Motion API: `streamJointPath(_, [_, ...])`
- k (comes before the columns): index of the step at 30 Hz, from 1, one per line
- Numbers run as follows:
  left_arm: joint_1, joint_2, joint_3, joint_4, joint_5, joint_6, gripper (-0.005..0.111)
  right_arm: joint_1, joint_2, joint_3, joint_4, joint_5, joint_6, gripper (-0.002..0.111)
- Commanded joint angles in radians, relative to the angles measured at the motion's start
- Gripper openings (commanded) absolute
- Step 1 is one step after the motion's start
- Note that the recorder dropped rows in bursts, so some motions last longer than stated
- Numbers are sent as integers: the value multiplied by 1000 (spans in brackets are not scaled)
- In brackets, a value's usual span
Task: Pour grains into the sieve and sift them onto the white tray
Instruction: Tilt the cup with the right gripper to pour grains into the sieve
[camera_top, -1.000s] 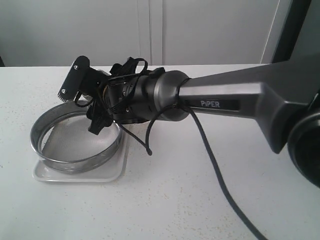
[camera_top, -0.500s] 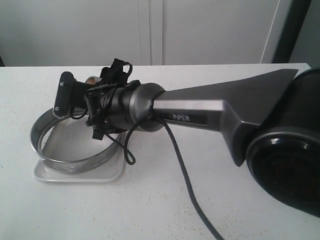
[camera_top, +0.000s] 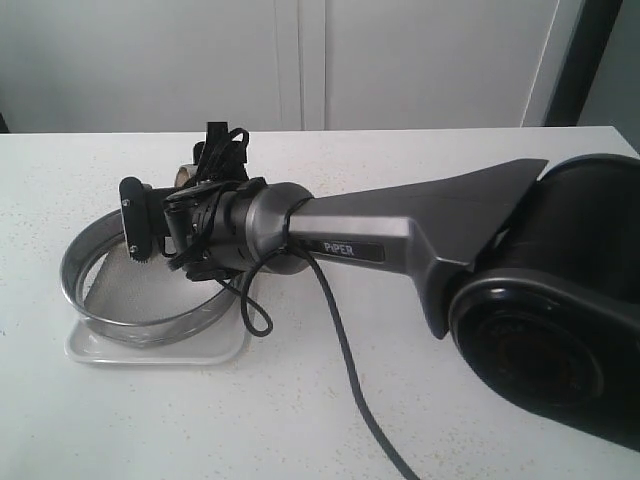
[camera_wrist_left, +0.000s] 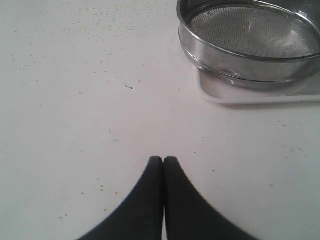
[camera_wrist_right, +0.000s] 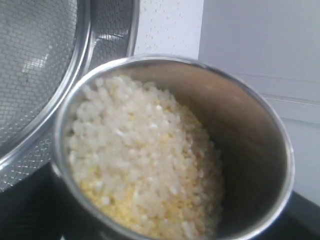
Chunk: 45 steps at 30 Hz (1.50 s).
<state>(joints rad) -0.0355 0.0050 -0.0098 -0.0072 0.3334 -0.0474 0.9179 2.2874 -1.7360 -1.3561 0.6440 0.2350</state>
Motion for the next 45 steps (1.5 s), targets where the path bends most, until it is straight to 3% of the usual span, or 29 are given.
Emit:
streamJointPath(1, [3,-5,10,-6,9,0,0,0,-11,-10,-77,25,-6,0])
streamJointPath(14, [3,-5,10,-6,9,0,0,0,-11,-8,-184,38,-6,0])
streamJointPath(45, [3,-5,10,-6,9,0,0,0,-11,-8,-186,13,-170,0])
